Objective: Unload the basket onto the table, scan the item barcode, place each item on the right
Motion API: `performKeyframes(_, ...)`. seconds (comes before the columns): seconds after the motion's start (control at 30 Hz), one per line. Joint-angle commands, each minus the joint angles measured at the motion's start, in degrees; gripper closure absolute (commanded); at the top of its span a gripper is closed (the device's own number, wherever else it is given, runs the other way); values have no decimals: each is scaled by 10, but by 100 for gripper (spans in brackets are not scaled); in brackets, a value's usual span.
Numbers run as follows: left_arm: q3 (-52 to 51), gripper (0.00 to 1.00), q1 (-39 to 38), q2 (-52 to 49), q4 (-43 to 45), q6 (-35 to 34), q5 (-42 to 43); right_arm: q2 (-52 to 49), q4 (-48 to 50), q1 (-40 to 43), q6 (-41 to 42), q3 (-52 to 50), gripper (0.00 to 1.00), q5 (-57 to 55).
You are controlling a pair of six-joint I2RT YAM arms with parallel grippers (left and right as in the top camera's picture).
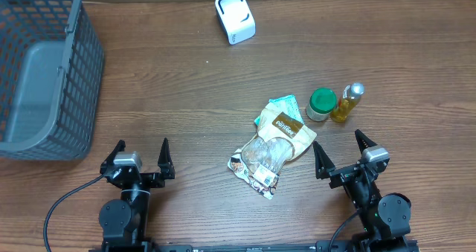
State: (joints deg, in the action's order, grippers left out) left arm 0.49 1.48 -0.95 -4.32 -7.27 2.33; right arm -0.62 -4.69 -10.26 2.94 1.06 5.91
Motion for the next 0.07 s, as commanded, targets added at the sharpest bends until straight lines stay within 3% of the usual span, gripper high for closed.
performKeyframes(0.0,-2,0,-3,7,-1,9,-2,5,3,-3,-4,-6,0,-4)
performKeyframes(0.03,-2,0,-3,7,-1,9,-2,5,3,-3,-4,-6,0,-4)
